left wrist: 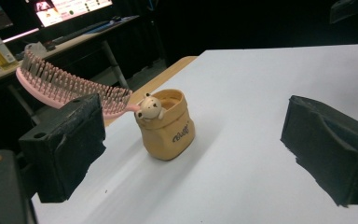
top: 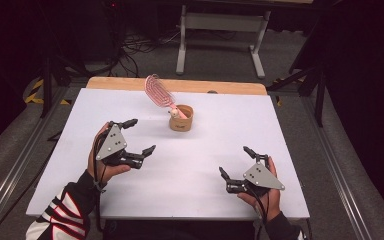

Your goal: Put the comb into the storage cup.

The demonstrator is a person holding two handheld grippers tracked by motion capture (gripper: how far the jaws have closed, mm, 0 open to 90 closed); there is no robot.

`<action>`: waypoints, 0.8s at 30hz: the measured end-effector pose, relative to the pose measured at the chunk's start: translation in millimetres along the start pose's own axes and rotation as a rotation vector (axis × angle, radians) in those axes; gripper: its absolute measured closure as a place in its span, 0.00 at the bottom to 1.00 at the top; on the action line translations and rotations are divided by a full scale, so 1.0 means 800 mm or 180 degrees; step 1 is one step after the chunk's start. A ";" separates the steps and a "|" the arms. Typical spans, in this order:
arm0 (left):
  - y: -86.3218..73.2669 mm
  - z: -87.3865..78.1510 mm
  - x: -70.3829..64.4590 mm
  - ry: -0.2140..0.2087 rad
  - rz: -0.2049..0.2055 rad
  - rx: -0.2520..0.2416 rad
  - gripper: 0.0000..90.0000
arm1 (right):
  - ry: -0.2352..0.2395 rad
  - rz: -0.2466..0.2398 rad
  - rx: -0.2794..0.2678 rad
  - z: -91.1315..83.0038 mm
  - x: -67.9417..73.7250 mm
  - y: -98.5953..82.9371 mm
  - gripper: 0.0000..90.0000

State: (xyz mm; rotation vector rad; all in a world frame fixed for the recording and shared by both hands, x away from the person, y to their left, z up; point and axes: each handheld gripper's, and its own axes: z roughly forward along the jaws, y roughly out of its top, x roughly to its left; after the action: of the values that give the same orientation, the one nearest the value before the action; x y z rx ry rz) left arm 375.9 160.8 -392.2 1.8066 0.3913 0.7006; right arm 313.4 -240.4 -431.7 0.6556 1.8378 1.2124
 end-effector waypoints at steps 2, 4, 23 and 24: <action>-0.001 -0.001 -0.002 -0.0012 -0.0002 0.0002 0.08 | 0.0004 0.0004 -0.0008 0.000 0.001 0.000 0.06; -0.001 -0.003 -0.004 -0.0033 0.0027 -0.0004 0.08 | 0.0011 -0.0003 -0.0003 0.000 0.001 0.000 0.06; -0.019 -0.027 -0.015 -0.0089 0.0099 0.0101 0.08 | 0.0044 -0.0020 0.0007 0.001 0.004 0.001 0.06; -0.021 -0.029 -0.015 -0.0085 0.0094 0.0114 0.08 | 0.0046 -0.0024 0.0011 0.001 0.004 0.001 0.06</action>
State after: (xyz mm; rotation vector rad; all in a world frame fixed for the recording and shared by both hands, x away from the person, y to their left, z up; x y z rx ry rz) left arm 353.3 176.7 -406.0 1.8570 0.3620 0.6931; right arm 312.1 -237.3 -432.5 0.6429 1.8531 1.2122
